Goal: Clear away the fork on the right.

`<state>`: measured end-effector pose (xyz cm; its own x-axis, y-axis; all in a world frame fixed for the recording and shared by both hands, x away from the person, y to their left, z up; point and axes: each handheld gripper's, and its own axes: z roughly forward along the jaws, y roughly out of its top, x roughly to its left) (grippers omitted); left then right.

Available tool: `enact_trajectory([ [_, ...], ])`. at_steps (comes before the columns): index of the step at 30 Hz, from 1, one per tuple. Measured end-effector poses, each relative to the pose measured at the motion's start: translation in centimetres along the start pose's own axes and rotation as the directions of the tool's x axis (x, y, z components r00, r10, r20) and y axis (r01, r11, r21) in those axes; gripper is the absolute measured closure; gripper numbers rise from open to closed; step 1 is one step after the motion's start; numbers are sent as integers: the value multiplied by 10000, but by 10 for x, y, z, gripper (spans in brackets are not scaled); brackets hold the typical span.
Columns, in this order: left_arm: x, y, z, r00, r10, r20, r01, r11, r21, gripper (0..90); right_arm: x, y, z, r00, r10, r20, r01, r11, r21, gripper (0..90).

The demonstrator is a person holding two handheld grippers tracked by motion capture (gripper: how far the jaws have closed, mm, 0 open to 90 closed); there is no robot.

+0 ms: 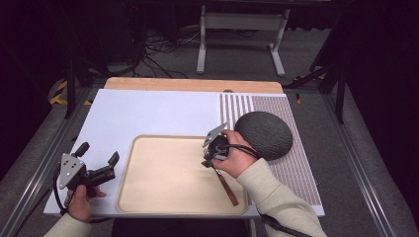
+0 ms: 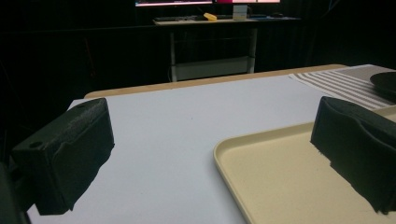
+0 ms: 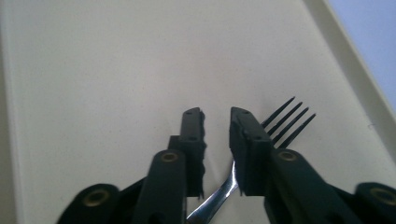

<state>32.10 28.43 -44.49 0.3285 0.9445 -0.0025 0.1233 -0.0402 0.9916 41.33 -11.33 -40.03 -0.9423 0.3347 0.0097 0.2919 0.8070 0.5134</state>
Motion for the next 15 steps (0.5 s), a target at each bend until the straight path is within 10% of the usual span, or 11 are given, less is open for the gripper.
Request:
enact_trajectory([
  [15, 0, 0, 0, 10000, -10, 41, 10, 10000, 4, 0, -7, -5, 18, 9982, -529, -284, 547, 9964, 654, 899],
])
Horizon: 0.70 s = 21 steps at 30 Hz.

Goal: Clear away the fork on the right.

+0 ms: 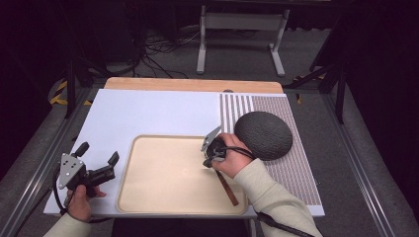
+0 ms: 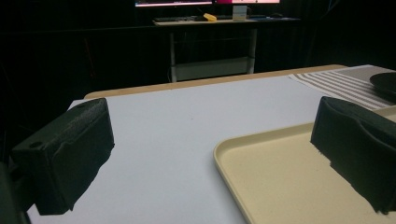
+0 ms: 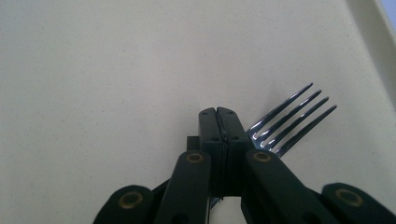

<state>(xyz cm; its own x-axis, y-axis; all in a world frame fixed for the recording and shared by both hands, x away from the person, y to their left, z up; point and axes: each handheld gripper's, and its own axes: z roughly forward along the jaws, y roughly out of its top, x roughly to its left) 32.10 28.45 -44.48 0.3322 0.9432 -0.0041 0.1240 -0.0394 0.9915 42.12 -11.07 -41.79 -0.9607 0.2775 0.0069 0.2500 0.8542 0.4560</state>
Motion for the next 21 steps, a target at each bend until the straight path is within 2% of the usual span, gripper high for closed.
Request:
enact_trajectory([
  [5, 0, 0, 1, 10000, -1, -9, 1, 10000, 17, 0, 0, -2, 3, 9999, 167, -26, -167, 9997, 194, 899],
  [13, 0, 0, 1, 10000, 21, 16, -21, 10000, 9, 0, 0, -4, 7, 9999, 133, -93, -128, 9986, 512, 900],
  [21, 0, 0, 1, 10000, 27, 25, -27, 10000, 17, 0, -1, -4, 5, 9998, 126, 141, -135, 9977, 658, 900],
])
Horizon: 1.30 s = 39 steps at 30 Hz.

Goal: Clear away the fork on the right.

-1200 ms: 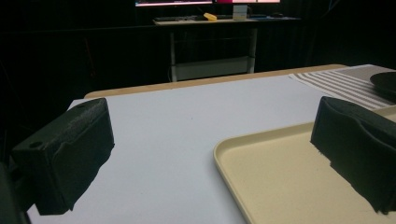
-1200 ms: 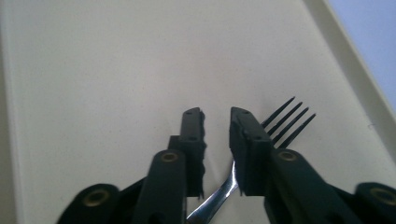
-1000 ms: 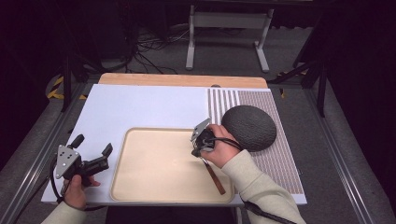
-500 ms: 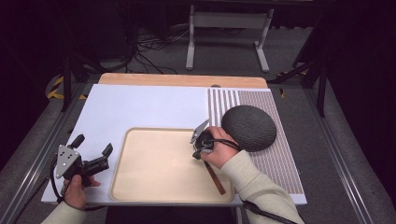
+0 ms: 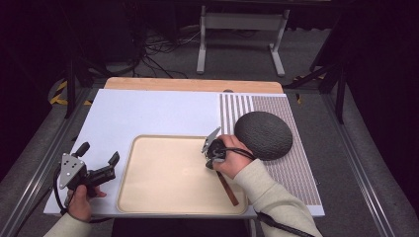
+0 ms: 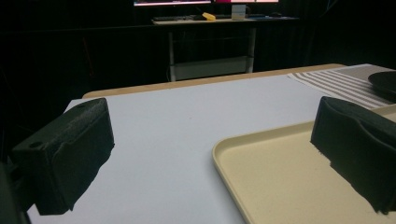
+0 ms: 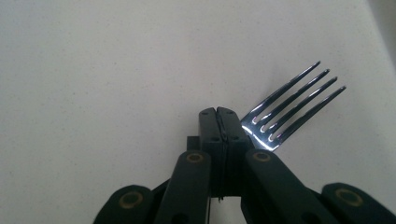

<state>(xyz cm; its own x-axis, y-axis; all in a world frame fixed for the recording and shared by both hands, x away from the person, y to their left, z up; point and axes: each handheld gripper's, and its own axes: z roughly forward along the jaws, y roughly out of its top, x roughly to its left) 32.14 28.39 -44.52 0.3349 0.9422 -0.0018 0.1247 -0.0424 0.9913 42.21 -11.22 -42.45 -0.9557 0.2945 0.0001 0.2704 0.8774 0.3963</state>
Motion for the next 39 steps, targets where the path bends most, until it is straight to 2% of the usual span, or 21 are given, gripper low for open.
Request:
enact_trajectory([
  [7, 0, 0, 0, 10000, -33, 27, 33, 10000, 39, 0, -3, -3, -2, 9993, 47, 366, -56, 9997, 238, 900],
  [19, -1, 0, 1, 10000, -9, 1, 9, 10000, 33, 0, -16, -15, -8, 9947, 568, 861, -603, 9975, 375, 900],
  [26, 0, -1, 1, 10000, -30, 10, 30, 10000, 32, 0, -22, -20, -10, 9926, 641, 1027, -690, 9966, 446, 900],
  [39, 0, 0, 1, 10000, -34, 24, 34, 10000, 39, 0, -27, -27, -14, 9859, 1056, 1300, -1121, 9927, 437, 900],
])
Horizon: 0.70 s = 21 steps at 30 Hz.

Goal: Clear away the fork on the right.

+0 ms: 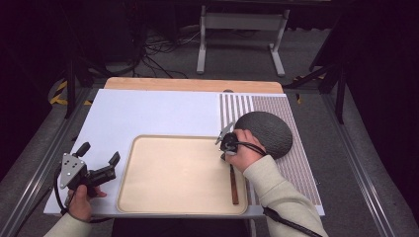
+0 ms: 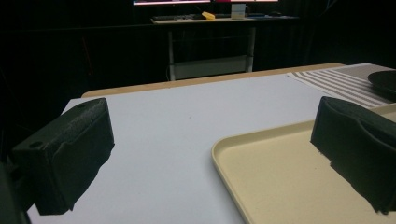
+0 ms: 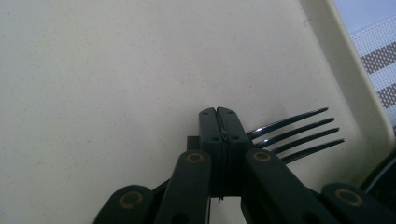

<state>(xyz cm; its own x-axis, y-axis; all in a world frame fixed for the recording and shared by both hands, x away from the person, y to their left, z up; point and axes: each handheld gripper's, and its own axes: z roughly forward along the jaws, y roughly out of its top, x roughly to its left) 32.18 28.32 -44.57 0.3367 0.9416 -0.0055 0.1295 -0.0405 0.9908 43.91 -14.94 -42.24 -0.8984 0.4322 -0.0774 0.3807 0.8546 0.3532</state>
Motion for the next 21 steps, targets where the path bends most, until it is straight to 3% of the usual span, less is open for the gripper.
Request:
enact_trajectory([
  [12, 0, 0, 0, 10000, 19, 3, -19, 10000, -1, 0, -6, -6, -2, 9998, 167, 95, -167, 9999, -7, 900],
  [21, 0, 0, 0, 10000, 22, 4, -22, 10000, -4, 0, -5, -6, -6, 9994, 329, 136, -324, 9989, -337, 899],
])
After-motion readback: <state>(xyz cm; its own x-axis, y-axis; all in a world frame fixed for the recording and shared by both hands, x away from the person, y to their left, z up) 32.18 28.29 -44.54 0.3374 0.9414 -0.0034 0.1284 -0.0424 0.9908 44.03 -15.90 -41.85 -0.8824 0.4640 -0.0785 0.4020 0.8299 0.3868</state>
